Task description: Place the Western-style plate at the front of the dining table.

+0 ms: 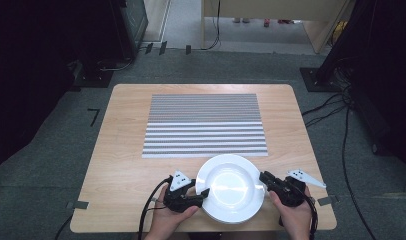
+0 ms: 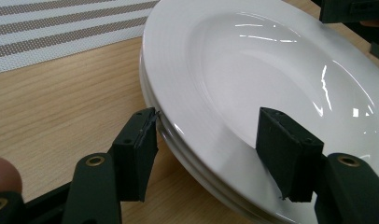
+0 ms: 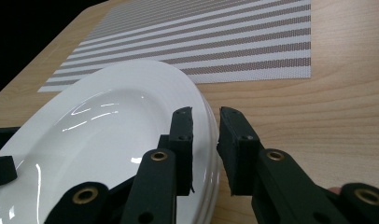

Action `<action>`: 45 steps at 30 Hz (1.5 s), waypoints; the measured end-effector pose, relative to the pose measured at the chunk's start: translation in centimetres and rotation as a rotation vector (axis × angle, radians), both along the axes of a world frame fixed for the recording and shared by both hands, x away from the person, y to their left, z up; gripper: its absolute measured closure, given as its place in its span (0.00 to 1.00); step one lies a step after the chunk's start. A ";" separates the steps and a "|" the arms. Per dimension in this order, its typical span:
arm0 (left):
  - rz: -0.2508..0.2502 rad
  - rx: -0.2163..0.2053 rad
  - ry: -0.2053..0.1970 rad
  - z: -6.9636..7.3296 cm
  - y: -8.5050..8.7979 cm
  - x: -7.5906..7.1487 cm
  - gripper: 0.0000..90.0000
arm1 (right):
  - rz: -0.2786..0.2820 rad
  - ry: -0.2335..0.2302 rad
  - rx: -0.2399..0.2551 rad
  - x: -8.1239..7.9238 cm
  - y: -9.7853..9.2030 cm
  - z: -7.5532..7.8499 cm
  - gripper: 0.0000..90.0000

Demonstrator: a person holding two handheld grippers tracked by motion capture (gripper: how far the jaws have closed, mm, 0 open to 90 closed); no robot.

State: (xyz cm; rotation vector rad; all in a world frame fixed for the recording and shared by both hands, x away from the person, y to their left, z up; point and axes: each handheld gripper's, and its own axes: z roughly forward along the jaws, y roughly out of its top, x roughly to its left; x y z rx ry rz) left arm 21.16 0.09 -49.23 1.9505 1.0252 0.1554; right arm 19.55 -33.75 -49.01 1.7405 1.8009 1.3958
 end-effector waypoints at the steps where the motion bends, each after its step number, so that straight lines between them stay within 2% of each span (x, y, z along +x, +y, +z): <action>1: 0.000 -0.002 0.001 0.0 0.0 0.0 0.44 | -0.004 0.006 0.000 0.0 0.0 -0.1 0.85; 4: -0.001 -0.006 0.004 0.0 0.1 0.0 0.44 | -0.002 0.014 0.011 0.1 0.1 -0.2 0.86; 8: 0.006 -0.010 0.006 -0.1 0.0 0.1 0.44 | 0.005 0.023 0.058 0.2 0.0 -0.5 0.87; 17: 0.016 -0.008 0.008 -0.2 -0.1 0.0 0.44 | -0.008 0.036 0.081 0.2 -0.1 -0.5 0.90; 19: 0.019 -0.004 0.005 -0.2 -0.2 0.0 0.43 | -0.009 0.051 0.113 0.3 -0.3 -0.6 0.90; 23: 0.020 -0.009 0.010 -0.3 -0.2 0.1 0.43 | -0.012 0.055 0.128 0.3 -0.4 -0.7 0.90; 29: 0.026 -0.003 0.007 -0.3 -0.2 0.0 0.43 | -0.011 0.076 0.205 0.5 -0.9 -1.0 0.92; 33: 0.029 0.000 0.005 -0.3 -0.3 0.0 0.44 | -0.019 0.086 0.209 0.5 -0.7 -0.9 0.91; 36: 0.030 0.000 0.006 -0.4 -0.3 0.0 0.44 | -0.021 0.082 0.225 0.4 -0.8 -0.9 0.92; 37: 0.030 0.000 0.006 -0.4 -0.3 0.0 0.44 | -0.019 0.079 0.266 0.4 -1.0 -0.8 0.92; 38: 0.031 -0.001 0.007 -0.4 -0.3 0.0 0.44 | -0.019 0.075 0.279 0.4 -1.0 -0.8 0.93; 42: 0.035 -0.007 0.010 -0.5 -0.2 0.0 0.44 | -0.012 0.052 0.285 0.3 -0.9 -0.6 0.92; 45: 0.041 -0.020 0.021 -0.5 -0.2 0.1 0.44 | 0.003 0.037 0.328 0.3 -0.8 -0.6 0.92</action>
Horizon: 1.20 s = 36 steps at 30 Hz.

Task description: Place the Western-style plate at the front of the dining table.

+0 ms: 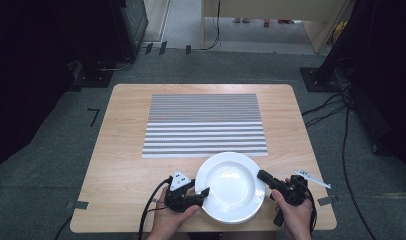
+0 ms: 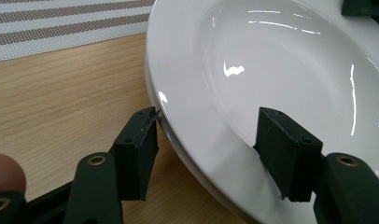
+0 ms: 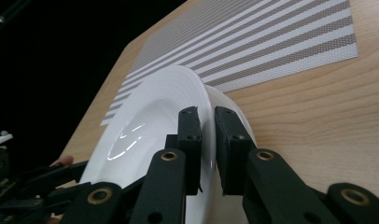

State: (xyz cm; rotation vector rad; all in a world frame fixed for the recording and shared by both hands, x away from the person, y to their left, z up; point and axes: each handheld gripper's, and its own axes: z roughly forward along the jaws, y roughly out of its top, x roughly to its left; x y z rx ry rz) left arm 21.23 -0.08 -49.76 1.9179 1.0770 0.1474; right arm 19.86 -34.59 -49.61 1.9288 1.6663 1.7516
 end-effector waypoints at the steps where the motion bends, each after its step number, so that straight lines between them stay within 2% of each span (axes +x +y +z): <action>1: 0.000 0.000 0.000 0.0 0.0 0.0 0.44 | 0.004 0.003 0.013 0.0 0.0 -0.1 0.92; 3: 0.001 -0.002 0.002 0.0 0.0 0.0 0.44 | 0.007 0.012 0.026 0.0 0.1 -0.1 0.91; 9: 0.009 -0.006 -0.013 0.0 0.1 -0.1 0.48 | -0.002 -0.007 0.018 0.1 0.3 -0.3 0.91; 13: 0.023 -0.010 -0.043 0.1 0.2 -0.1 0.52 | -0.026 -0.041 0.000 0.1 0.9 -0.4 0.90; 15: 0.037 -0.025 -0.050 0.2 0.4 -0.2 0.57 | -0.032 -0.046 0.025 0.2 1.1 -0.8 0.90; 18: 0.056 -0.065 -0.032 0.2 0.7 0.0 0.61 | -0.037 -0.062 0.041 0.3 1.4 -0.9 0.90; 19: 0.056 -0.065 -0.032 0.2 0.7 0.0 0.62 | -0.037 -0.062 0.041 0.3 1.4 -0.9 0.90; 22: 0.078 -0.121 -0.003 0.0 1.2 0.2 0.65 | -0.063 -0.085 0.048 0.2 2.0 -1.0 0.90; 27: 0.082 -0.143 0.008 0.0 1.4 0.4 0.67 | -0.088 -0.097 0.043 0.2 2.5 -1.0 0.89; 29: 0.085 -0.161 0.026 0.0 1.6 0.6 0.69 | -0.096 -0.105 0.040 0.2 2.7 -0.9 0.89; 36: 0.088 -0.195 0.043 0.2 2.0 0.9 0.71 | -0.089 -0.129 0.037 0.4 2.9 -0.3 0.89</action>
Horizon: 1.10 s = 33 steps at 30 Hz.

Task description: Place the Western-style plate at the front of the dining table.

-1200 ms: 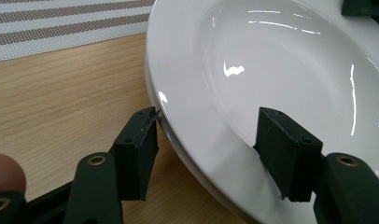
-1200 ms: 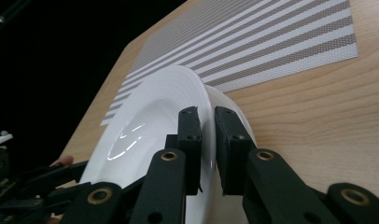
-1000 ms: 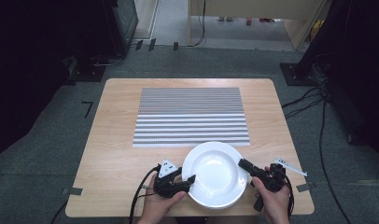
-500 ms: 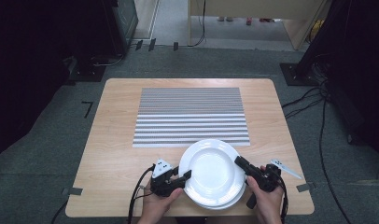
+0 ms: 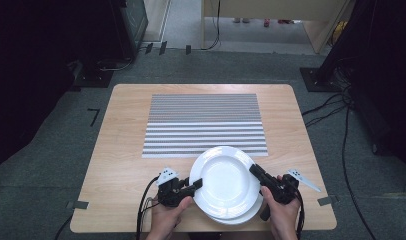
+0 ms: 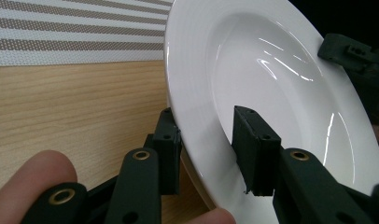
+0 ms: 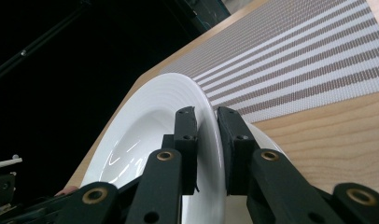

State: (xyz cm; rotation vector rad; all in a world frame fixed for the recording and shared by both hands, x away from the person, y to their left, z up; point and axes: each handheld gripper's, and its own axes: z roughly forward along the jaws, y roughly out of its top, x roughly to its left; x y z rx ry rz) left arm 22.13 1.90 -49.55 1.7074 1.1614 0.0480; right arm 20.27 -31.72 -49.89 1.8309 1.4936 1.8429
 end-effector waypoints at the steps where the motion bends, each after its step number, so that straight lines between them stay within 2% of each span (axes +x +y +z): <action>1: -0.001 -0.018 0.004 0.2 0.1 0.1 0.71 | -0.003 -0.004 0.000 0.0 0.0 0.1 0.89; 5: 0.002 -0.035 0.008 0.7 0.4 0.3 0.72 | -0.004 -0.019 -0.006 0.4 0.3 0.6 0.89; 9: 0.004 -0.029 0.001 1.1 0.7 0.6 0.72 | 0.003 -0.021 -0.003 0.7 0.5 0.9 0.89; 13: 0.001 -0.033 -0.001 1.9 1.1 1.2 0.73 | 0.011 -0.024 0.020 1.2 0.7 1.2 0.90; 20: -0.003 -0.040 0.016 2.4 1.5 2.2 0.73 | 0.012 -0.029 0.026 2.1 1.0 1.9 0.90; 26: 0.010 -0.068 0.026 3.0 2.4 3.7 0.74 | 0.019 -0.035 0.022 3.8 1.7 2.7 0.90; 31: 0.026 -0.075 0.026 3.5 3.0 4.6 0.75 | 0.028 -0.041 0.023 5.0 2.2 3.1 0.90; 33: 0.030 -0.085 0.021 3.8 3.3 5.2 0.76 | 0.040 -0.035 0.032 6.0 2.6 3.4 0.90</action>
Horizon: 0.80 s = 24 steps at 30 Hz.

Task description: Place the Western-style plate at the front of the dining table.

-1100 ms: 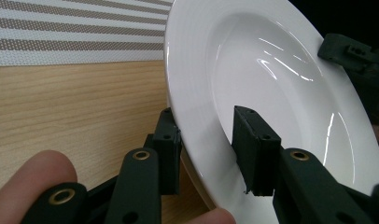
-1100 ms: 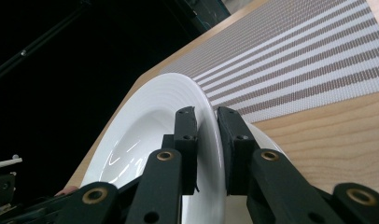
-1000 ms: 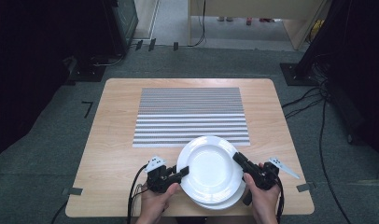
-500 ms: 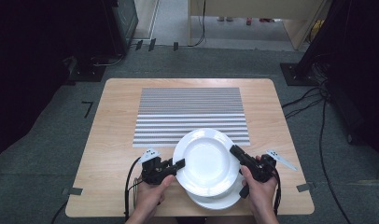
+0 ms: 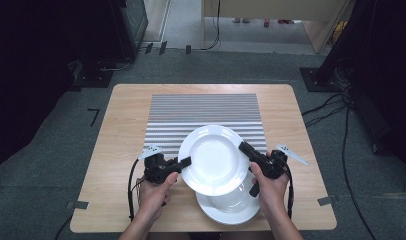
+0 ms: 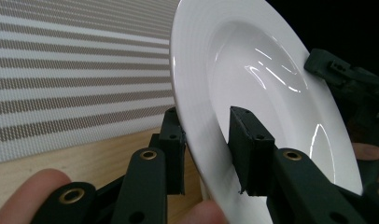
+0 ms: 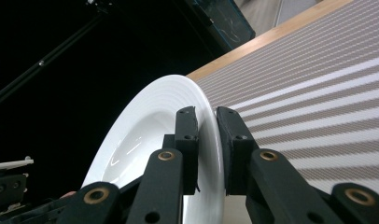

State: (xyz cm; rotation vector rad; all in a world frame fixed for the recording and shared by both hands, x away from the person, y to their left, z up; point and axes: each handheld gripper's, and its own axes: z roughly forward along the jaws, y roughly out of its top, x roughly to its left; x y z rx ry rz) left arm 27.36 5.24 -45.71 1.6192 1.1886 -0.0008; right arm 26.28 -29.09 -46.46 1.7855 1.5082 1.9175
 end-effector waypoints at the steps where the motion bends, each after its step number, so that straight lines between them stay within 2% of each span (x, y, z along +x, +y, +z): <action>1: 0.001 -0.003 -0.002 0.2 0.2 0.2 0.76 | 0.000 0.000 0.000 0.0 0.0 0.0 0.90; 7: 0.015 -0.003 -0.022 1.3 0.7 1.9 0.77 | 0.017 0.002 0.018 2.2 0.6 0.7 0.89; 11: 0.019 -0.010 -0.018 1.9 1.1 3.6 0.78 | 0.025 0.011 0.024 3.5 0.7 0.9 0.89; 12: 0.019 -0.010 -0.018 1.9 1.1 3.6 0.79 | 0.025 0.011 0.024 3.5 0.7 0.9 0.89; 13: 0.029 -0.006 -0.013 2.0 1.2 4.4 0.79 | 0.025 0.018 0.029 4.3 0.8 0.9 0.89; 15: 0.034 -0.002 -0.012 2.1 1.2 4.8 0.79 | 0.028 0.023 0.025 4.7 0.9 0.8 0.89; 18: 0.056 0.011 0.008 1.8 1.4 6.0 0.79 | 0.036 0.036 0.014 5.9 1.3 0.8 0.88; 24: 0.069 -0.007 0.050 1.2 1.9 7.4 0.80 | 0.049 0.052 -0.004 7.5 1.7 0.5 0.88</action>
